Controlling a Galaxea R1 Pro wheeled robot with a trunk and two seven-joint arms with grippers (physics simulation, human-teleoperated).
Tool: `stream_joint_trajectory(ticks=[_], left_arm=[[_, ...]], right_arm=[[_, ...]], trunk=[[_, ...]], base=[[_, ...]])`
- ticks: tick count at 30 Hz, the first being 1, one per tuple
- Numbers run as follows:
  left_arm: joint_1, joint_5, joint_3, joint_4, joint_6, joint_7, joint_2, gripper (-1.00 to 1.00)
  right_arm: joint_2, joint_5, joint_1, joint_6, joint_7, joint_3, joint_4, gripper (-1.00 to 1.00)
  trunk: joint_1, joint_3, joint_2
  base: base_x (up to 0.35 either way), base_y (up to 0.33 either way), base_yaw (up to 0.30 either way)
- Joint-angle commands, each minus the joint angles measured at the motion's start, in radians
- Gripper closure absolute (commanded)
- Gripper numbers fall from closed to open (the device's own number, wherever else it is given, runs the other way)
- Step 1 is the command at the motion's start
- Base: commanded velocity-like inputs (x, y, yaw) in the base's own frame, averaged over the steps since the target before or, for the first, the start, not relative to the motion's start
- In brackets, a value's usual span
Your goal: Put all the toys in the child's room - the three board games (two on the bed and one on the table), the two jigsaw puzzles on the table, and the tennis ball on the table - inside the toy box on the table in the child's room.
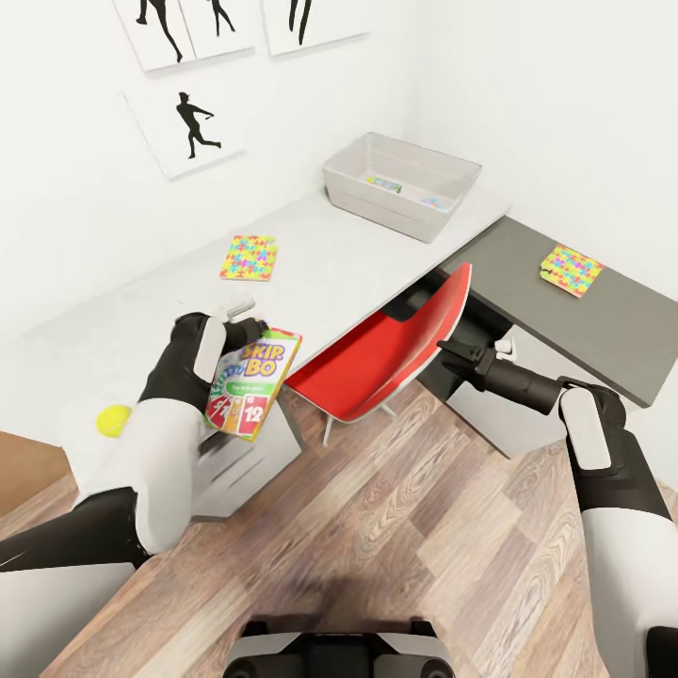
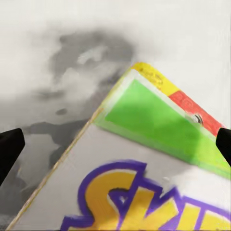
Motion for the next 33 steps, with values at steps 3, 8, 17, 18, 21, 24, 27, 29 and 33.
stream_joint_trajectory(ticks=[3,8,17,18,21,24,27,29,33], left_arm=[[-0.001,0.011,0.009,-0.109,0.053,0.007,0.0,-1.0],[0.0,0.018,0.016,-0.315,0.219,0.004,0.023,-1.0],[0.037,0.025,0.031,-0.515,0.299,-0.001,0.046,-1.0],[0.041,0.025,0.033,-0.519,0.299,-0.001,0.049,-1.0],[0.05,0.033,0.04,-0.526,0.299,-0.002,0.064,-1.0],[0.059,0.057,0.044,-0.529,0.299,-0.003,0.081,-1.0],[0.076,0.109,0.045,-0.531,0.299,-0.003,0.106,-1.0],[0.084,0.129,0.045,-0.531,0.299,-0.003,0.12,-1.0],[0.098,0.202,0.043,-0.529,0.299,-0.003,0.18,-1.0]], right_arm=[[0.0,0.006,-0.004,0.005,0.008,-0.001,0.0,-1.0],[-0.001,0.007,-0.005,0.005,0.01,-0.001,-0.001,-1.0],[-0.01,0.007,0.025,0.005,0.022,-0.004,-0.016,-1.0],[-0.011,0.007,0.031,0.005,0.022,-0.005,-0.02,-1.0],[-0.014,0.007,0.044,0.005,0.024,-0.005,-0.035,-1.0],[-0.014,0.007,0.049,0.005,0.024,-0.005,-0.041,-1.0],[-0.013,0.006,0.052,0.005,0.024,-0.004,-0.044,-1.0],[-0.014,0.006,0.052,0.005,0.024,-0.003,-0.044,-1.0],[-0.016,0.006,0.053,0.005,0.024,-0.004,-0.044,-1.0]], trunk=[[0.001,-0.001,-0.002],[0.001,-0.001,-0.002],[0.001,-0.001,-0.002],[0.001,-0.001,-0.002],[0.001,-0.001,-0.002],[0.001,-0.001,-0.002],[0.001,-0.001,-0.002],[0.001,-0.001,-0.002],[0.001,-0.001,-0.002]], base=[[0.0,0.0,0.0],[0.0,0.0,0.0],[0.0,0.0,0.0],[0.0,0.0,0.0],[0.0,0.0,0.0],[0.0,0.0,0.0],[0.0,0.0,0.0],[0.0,0.0,0.0],[0.0,0.0,0.0]])
